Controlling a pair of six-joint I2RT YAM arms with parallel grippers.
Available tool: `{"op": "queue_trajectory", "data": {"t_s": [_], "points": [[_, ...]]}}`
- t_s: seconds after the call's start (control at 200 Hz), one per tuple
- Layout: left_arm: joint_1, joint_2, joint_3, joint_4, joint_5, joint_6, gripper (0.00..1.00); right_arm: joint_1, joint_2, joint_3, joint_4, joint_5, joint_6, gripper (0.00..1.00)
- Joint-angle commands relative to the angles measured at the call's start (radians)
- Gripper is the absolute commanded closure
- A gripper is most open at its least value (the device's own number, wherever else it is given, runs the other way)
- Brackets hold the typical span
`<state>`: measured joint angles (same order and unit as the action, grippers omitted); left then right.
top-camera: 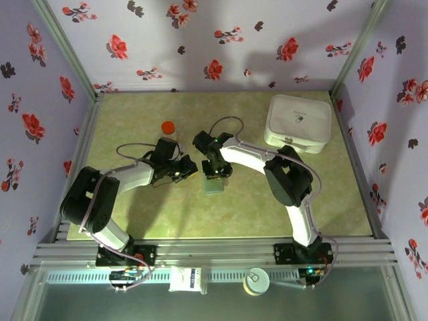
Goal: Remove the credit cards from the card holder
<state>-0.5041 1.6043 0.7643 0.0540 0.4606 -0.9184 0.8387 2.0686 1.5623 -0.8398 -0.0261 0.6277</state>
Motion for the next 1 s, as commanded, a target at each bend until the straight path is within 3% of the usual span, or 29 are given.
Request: {"op": "queue_trajectory", "data": {"t_s": [0.0,0.435,0.8,0.995], "points": [[-0.009,0.024,0.002,0.023,0.031,-0.010,1.00,0.009,0.020,-0.027,-0.004,0.000,0.001,0.75],[-0.072,0.094,0.056,0.037,0.054,-0.032,1.00,0.000,-0.026,-0.110,0.077,-0.033,0.021,1.00],[-0.102,0.179,0.042,0.025,0.038,-0.061,1.00,-0.007,-0.063,-0.140,0.104,-0.040,0.032,1.00],[-0.095,0.202,0.029,-0.059,-0.035,-0.024,1.00,-0.007,-0.085,-0.115,0.018,0.070,0.012,1.00]]}}
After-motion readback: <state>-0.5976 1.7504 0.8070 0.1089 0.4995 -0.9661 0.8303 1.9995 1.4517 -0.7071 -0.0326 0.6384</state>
